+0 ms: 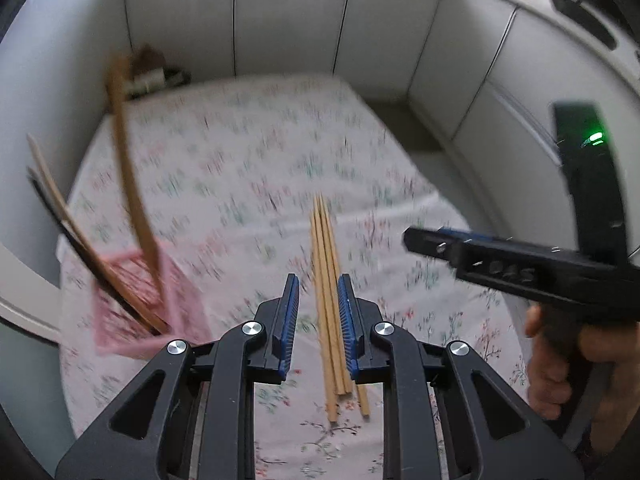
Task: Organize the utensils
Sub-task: 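Move both open tools back to the wooden chopstick pile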
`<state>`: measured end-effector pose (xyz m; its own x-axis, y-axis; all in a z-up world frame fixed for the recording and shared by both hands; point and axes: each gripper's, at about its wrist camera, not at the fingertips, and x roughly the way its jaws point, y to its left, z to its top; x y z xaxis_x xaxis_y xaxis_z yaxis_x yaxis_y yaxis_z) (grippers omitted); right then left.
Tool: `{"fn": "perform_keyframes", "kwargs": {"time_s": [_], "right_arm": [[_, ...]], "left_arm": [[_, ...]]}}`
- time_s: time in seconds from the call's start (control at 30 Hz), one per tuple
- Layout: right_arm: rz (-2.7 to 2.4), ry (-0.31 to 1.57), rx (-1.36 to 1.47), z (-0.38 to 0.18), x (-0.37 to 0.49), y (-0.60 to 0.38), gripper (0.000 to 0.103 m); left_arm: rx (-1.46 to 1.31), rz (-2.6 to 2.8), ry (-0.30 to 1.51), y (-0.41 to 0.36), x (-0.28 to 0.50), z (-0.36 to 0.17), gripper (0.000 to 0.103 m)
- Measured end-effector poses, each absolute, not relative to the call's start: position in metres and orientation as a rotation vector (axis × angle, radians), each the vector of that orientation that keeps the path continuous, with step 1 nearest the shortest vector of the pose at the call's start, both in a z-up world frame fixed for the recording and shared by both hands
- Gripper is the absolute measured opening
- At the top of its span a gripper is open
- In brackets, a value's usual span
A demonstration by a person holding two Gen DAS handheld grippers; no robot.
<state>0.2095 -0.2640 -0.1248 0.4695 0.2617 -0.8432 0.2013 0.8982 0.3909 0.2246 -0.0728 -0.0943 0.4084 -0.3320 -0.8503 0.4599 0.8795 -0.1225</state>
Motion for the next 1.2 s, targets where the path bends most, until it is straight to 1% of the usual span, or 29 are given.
{"fn": "perform_keyframes", "kwargs": {"time_s": [0.1,0.2,0.6,0.67,0.73,0.83,1.03,1.17,1.2], "right_arm": [[0.017,1.137,0.533,-0.136,0.209,-0.274,0.044],[0.012,1.15,0.571,-0.141,0.211,-0.284,0.044],[0.017,1.151,0.569,-0.145,0.213,-0.284,0.044],[0.019,1.151,0.568,-0.146,0.214,-0.283,0.042],[0.021,1.151,0.567,-0.147,0.214,-0.283,0.039],[0.023,1.154,0.566,-0.147,0.216,-0.281,0.038],[0.026,1.159,0.563,-0.148,0.219,-0.28,0.038],[0.026,1.16,0.563,-0.148,0.219,-0.279,0.038],[0.026,1.161,0.563,-0.149,0.219,-0.279,0.038]], "left_arm": [[0.129,-0.491,1.108,-0.081,0.234,-0.116,0.021],[0.13,-0.468,1.16,-0.09,0.24,-0.134,0.035],[0.148,-0.394,1.248,-0.102,0.264,-0.178,0.035],[0.158,-0.384,1.25,-0.102,0.267,-0.182,0.033],[0.161,-0.372,1.26,-0.101,0.272,-0.187,0.02],[0.164,-0.363,1.266,-0.102,0.276,-0.195,0.019],[0.157,-0.384,1.259,-0.11,0.277,-0.195,0.019],[0.221,-0.359,1.239,-0.114,0.277,-0.198,0.019],[0.215,-0.356,1.248,-0.113,0.278,-0.2,0.018]]}}
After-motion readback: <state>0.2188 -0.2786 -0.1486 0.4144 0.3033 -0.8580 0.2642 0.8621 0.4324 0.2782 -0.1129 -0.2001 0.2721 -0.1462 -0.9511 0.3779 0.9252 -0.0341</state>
